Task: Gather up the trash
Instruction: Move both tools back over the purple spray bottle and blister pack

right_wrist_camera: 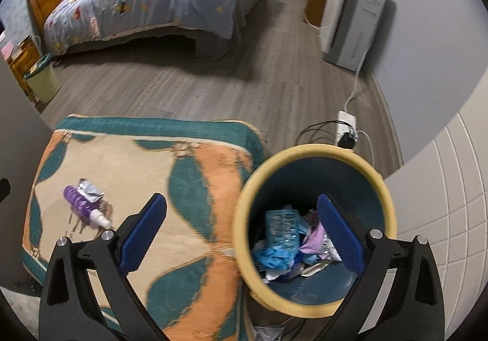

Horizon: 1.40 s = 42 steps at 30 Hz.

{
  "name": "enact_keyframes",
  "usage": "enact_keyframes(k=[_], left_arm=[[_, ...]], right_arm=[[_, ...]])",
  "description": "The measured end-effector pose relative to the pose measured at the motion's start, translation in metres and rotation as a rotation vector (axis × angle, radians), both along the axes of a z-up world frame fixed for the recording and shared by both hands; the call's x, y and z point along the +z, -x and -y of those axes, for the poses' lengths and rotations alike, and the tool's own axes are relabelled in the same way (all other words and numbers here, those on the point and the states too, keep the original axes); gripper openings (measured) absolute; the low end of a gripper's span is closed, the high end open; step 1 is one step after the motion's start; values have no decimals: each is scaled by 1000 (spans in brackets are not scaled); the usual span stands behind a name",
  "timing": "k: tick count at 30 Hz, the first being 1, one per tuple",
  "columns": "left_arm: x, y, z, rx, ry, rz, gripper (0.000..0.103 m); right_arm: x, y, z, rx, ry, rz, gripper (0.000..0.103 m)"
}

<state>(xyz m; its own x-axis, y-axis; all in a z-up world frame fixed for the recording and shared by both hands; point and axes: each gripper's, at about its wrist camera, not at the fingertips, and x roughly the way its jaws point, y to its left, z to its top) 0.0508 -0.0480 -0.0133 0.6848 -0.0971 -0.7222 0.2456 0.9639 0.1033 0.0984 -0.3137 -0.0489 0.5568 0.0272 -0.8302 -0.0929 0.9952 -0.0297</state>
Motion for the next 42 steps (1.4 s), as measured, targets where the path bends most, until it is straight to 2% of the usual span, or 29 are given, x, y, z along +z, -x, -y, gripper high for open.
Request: enact_keyframes(k=[7,11,21,24,28,32,34,40,42], left_arm=[[-2,8,-33,72,-20,-27,98],[-3,4,-54,129,30,-53,98],[-11,-2,-91,243,68,-65,98],[-15,-6,-104,282,50,-67,98],[-20,-9,-114,267,4,-73,98],[-25,-13,-116,244,-56,-86,98],[-27,-14,-120,237,-65,-86,98],[-35,-24,-141,261,-68,-100,98],[-38,-29,-147,265,-65,-108,98]], right_arm=[[-4,1,-43,61,-20,-47,97],[-7,3,-66,74,-34,-69,97],[-23,17,-137,269,38,-47,97],[-30,19,-155,312,39,-36,97],[-44,14,-172,333,53,-72,97],[-54,6,-183,354,-6,-118,97],[-57,5,-193,378,-16,-110,97],[-75,8,-231,497,35,-103,97],[-83,10,-244,542,68,-107,89]])
